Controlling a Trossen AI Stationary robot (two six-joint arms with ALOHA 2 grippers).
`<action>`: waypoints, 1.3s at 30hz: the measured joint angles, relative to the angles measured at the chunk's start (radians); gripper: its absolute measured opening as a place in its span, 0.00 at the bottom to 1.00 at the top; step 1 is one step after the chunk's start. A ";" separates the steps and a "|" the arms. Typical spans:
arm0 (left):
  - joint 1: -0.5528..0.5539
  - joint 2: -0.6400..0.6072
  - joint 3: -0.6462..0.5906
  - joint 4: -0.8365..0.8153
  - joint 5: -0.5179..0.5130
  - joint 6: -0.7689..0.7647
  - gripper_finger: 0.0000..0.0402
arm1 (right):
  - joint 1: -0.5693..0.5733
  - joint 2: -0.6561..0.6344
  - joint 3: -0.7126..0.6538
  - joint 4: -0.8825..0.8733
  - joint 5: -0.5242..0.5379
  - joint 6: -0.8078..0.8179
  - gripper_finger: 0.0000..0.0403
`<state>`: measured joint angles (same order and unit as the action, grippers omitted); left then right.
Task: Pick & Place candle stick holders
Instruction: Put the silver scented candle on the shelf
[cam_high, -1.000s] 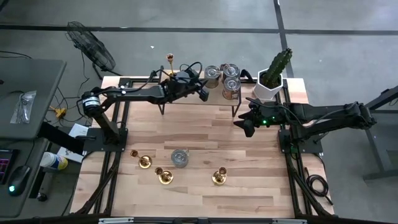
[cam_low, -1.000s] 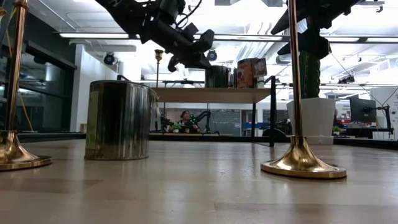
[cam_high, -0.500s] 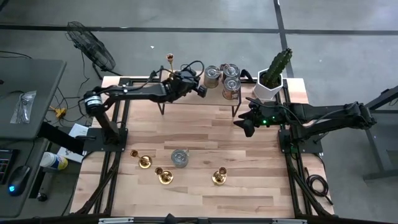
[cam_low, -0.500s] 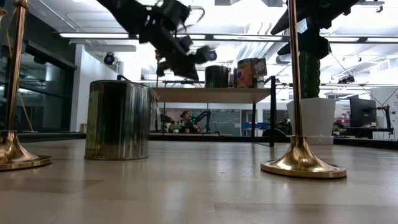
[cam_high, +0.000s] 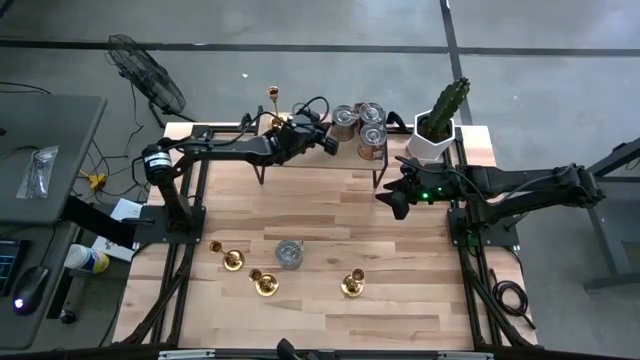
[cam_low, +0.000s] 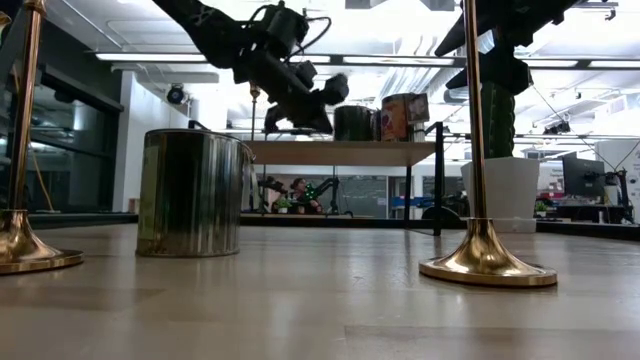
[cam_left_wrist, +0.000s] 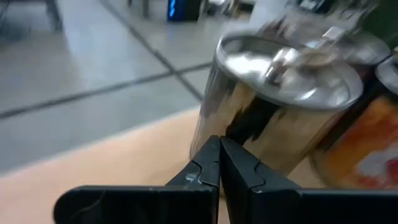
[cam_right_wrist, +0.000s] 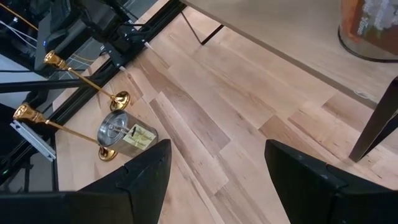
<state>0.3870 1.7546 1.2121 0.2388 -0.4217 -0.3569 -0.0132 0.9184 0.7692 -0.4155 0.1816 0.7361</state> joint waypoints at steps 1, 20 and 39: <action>0.000 0.000 0.001 0.018 0.008 0.012 0.00 | 0.000 0.000 0.000 0.000 0.002 -0.002 0.62; -0.002 -0.167 0.000 -0.207 0.060 0.038 0.00 | 0.000 0.000 0.000 0.000 -0.001 -0.002 0.62; -0.187 -0.466 0.001 -0.759 0.185 -0.037 0.00 | 0.000 0.000 0.000 0.000 -0.032 -0.006 0.62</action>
<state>0.2002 1.2889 1.2129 -0.5204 -0.2364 -0.3939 -0.0132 0.9184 0.7692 -0.4156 0.1497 0.7298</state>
